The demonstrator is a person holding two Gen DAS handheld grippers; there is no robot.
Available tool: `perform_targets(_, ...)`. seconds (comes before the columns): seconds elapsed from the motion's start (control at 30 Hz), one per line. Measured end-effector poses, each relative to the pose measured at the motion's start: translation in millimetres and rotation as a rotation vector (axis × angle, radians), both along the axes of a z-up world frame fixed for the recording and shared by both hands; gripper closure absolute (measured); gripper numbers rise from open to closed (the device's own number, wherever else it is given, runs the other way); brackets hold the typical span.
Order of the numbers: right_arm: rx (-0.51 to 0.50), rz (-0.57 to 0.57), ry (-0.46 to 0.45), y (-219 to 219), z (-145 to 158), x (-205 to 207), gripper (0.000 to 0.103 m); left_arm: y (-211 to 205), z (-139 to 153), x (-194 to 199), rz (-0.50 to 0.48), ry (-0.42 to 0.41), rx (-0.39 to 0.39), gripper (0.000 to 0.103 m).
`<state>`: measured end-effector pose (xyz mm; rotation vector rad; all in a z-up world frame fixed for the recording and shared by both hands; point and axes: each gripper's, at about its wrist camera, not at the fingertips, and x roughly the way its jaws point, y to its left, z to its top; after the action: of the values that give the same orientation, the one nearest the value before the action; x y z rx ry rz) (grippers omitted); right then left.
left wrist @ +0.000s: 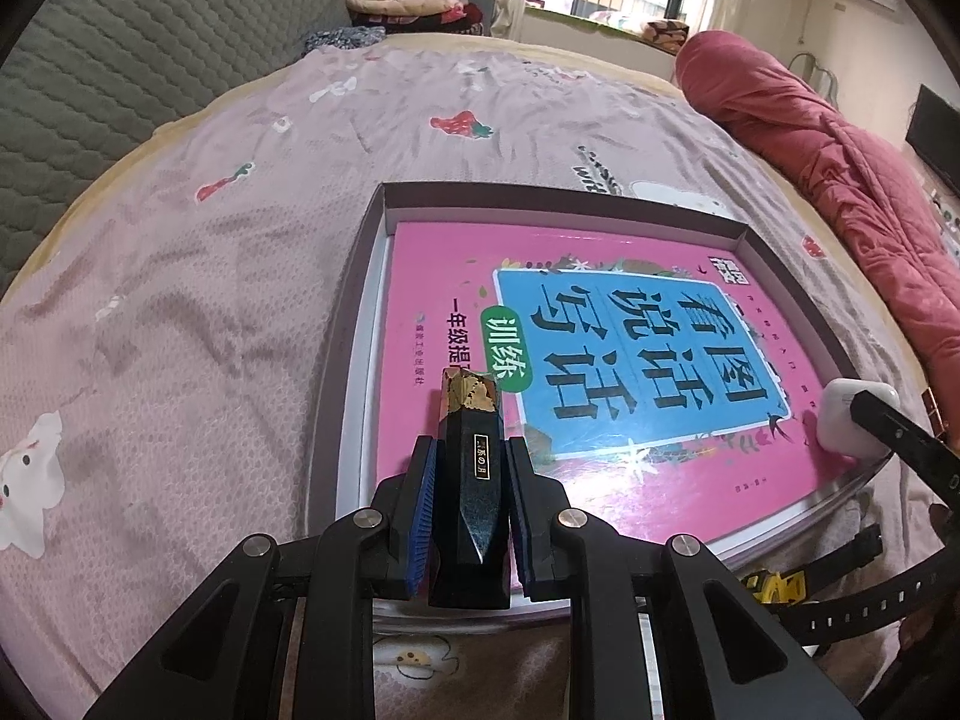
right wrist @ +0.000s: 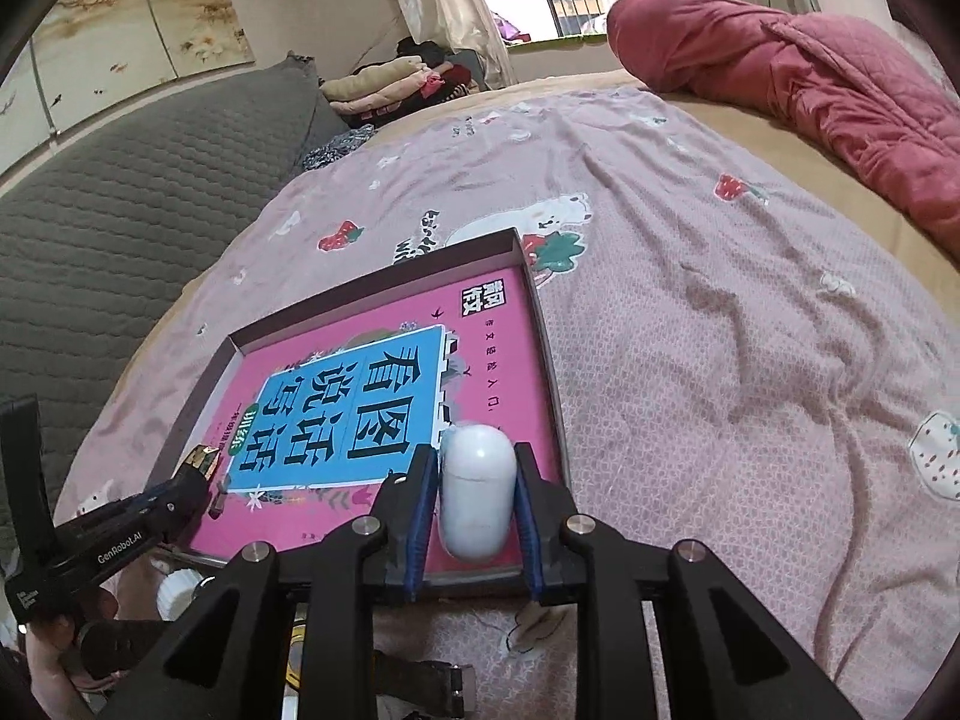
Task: Organize rigid objects
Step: 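Lower both items onto the workbook and open both tools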
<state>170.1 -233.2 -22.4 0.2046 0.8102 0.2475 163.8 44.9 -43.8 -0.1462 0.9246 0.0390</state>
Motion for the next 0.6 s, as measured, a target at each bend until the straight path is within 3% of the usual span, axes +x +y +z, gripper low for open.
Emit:
perform_targets(0.07, -0.02, -0.012, -0.013, -1.0, 2.3, -1.0, 0.069, 0.0, 0.6, 0.0, 0.002, -0.001, 0.001, 0.08)
perform_targets(0.33, -0.018, -0.003, -0.032, -3.5, 5.7, -3.5, 0.067, 1.4, 4.2, -4.2, 0.011, -0.002, 0.004, 0.075)
perform_targets(0.6, -0.005, 0.019, -0.075, -3.7, 15.1, -10.7, 0.065, 0.2, 16.6, -13.5, 0.007, -0.03, 0.011, 0.057)
